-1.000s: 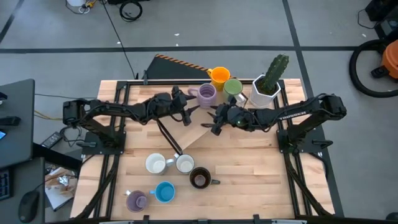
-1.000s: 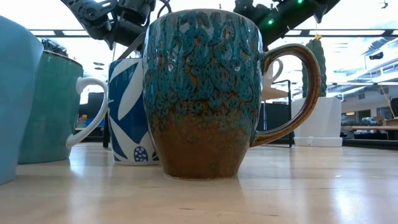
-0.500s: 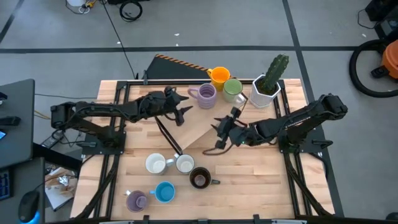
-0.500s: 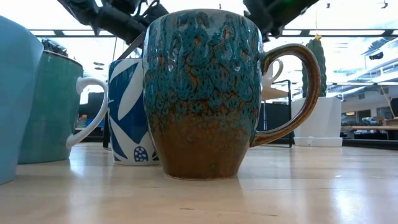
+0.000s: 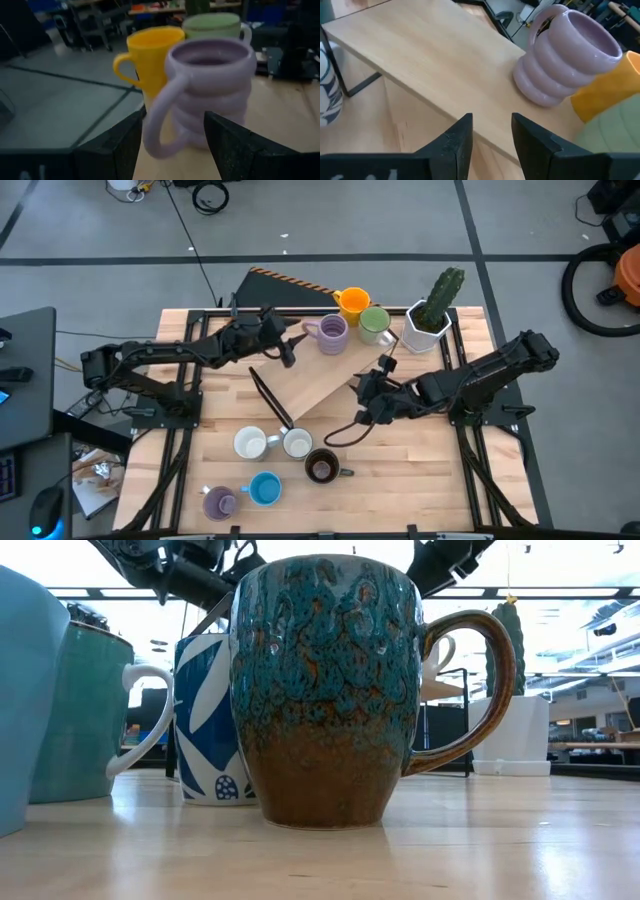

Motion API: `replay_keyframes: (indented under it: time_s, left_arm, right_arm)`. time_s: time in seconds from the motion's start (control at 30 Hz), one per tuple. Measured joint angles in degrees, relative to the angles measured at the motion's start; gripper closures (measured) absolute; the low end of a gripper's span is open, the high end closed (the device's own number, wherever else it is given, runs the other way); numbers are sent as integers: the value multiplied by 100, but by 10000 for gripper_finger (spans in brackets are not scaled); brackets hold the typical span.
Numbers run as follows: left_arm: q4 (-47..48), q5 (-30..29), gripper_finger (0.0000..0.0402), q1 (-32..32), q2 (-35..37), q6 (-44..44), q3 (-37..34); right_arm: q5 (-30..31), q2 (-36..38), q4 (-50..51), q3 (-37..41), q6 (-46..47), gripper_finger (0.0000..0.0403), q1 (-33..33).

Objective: Place coffee mugs
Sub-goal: Put the right purple mug on the shelf

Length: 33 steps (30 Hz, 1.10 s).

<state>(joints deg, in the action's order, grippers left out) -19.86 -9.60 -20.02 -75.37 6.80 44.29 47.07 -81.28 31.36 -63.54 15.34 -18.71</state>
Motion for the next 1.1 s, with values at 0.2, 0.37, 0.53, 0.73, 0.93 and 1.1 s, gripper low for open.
replay_keyframes:
  time_s: [0.2, 0.37, 0.53, 0.73, 0.93, 1.1]
  left_arm:
    - [-352, -399, 182, -8, -72, 442, 0]
    - [-649, -490, 182, -31, -319, 614, 4]
    - [-895, -732, 183, -45, -539, 839, 2]
    - [-1366, -873, 182, -45, -575, 1087, 0]
    - [-1408, -865, 182, 9, -575, 1051, 0]
    - [-964, -682, 182, 243, -361, 990, -1]
  right_arm:
    - [-20, 0, 46, -5, 19, 261, -110]
    - [8, 0, 71, -5, 114, 261, -156]
    - [26, 0, 130, -5, 161, 261, -172]
    - [28, 0, 141, -5, 176, 261, -172]
    - [26, 0, 143, -5, 277, 261, -215]
    - [21, 30, 410, -5, 427, 261, -278]
